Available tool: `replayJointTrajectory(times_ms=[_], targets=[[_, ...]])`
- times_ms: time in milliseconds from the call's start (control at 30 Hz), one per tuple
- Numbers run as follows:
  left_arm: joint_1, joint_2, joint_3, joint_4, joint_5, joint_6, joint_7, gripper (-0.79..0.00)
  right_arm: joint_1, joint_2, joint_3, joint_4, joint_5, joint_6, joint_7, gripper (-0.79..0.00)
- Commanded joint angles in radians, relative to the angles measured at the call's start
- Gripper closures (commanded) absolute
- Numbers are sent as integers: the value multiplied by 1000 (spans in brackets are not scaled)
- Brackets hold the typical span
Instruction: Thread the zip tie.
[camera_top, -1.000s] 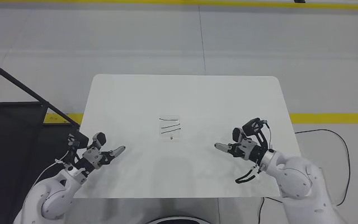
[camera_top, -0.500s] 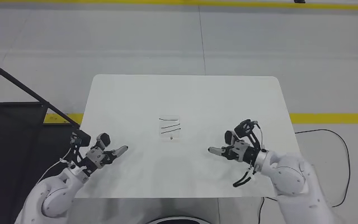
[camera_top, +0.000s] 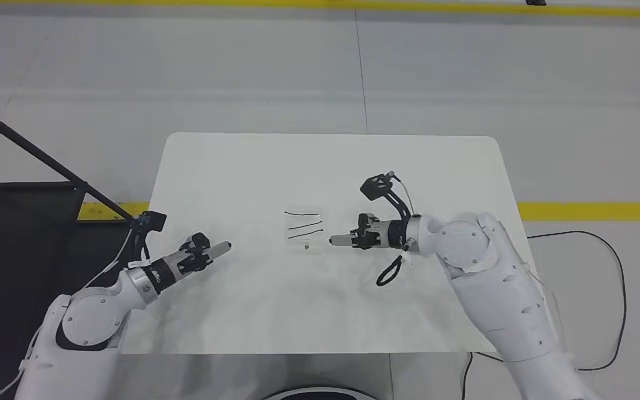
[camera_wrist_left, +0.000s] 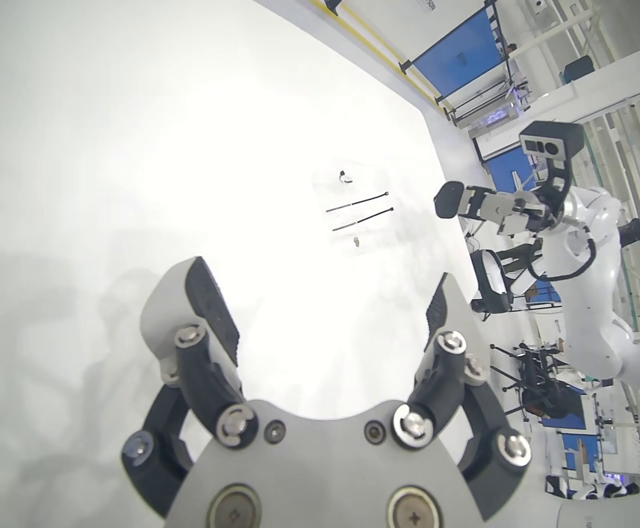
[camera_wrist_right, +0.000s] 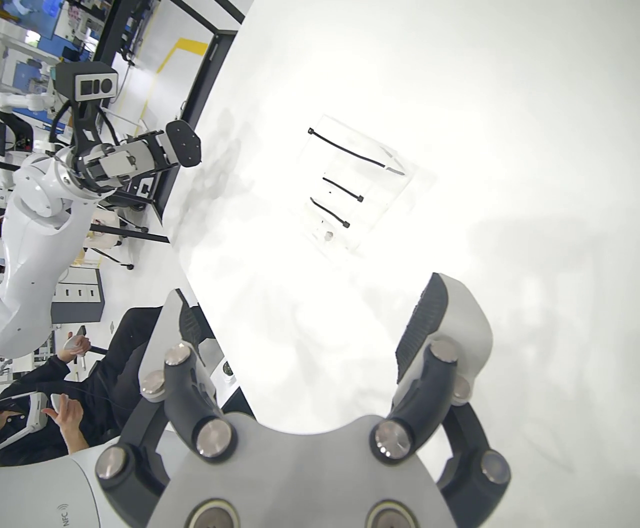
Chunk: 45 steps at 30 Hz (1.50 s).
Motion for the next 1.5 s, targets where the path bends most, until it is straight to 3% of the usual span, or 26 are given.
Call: replayJointTrajectory(times_ms=[0, 400, 600, 733, 833, 1133, 1200, 1300, 1333, 1467], targets=[[0, 0, 0, 0, 0, -1, 0, -785, 0, 0, 0, 0, -1, 0, 1, -785], [3, 0, 7, -4, -3, 3, 7, -785, -12, 1, -11, -12, -11, -23, -9, -785], [-1, 0, 42, -1, -42, 46, -7, -785, 55, -21, -65, 20, 7, 150, -26, -785], [-25, 1, 61, 14, -85, 142, -33, -785, 118, -43, -134, 56, -46, 279, -37, -785], [-50, 3, 74, 26, -131, 197, -78, -785, 153, -58, -180, 90, -57, 303, -33, -785], [-71, 9, 82, 48, -149, 208, -104, -785, 226, -96, -256, 206, -38, 308, -36, -785], [-71, 9, 82, 48, -149, 208, -104, -785, 239, -103, -266, 222, -33, 319, -34, -733], [-71, 9, 82, 48, -149, 208, -104, -785, 256, -114, -282, 241, -28, 340, -35, -526], [-71, 9, 82, 48, -149, 208, -104, -785, 261, -117, -287, 248, -25, 344, -34, -489], [-71, 9, 82, 48, -149, 208, -104, -785, 283, -131, -306, 279, -24, 365, -30, -422]])
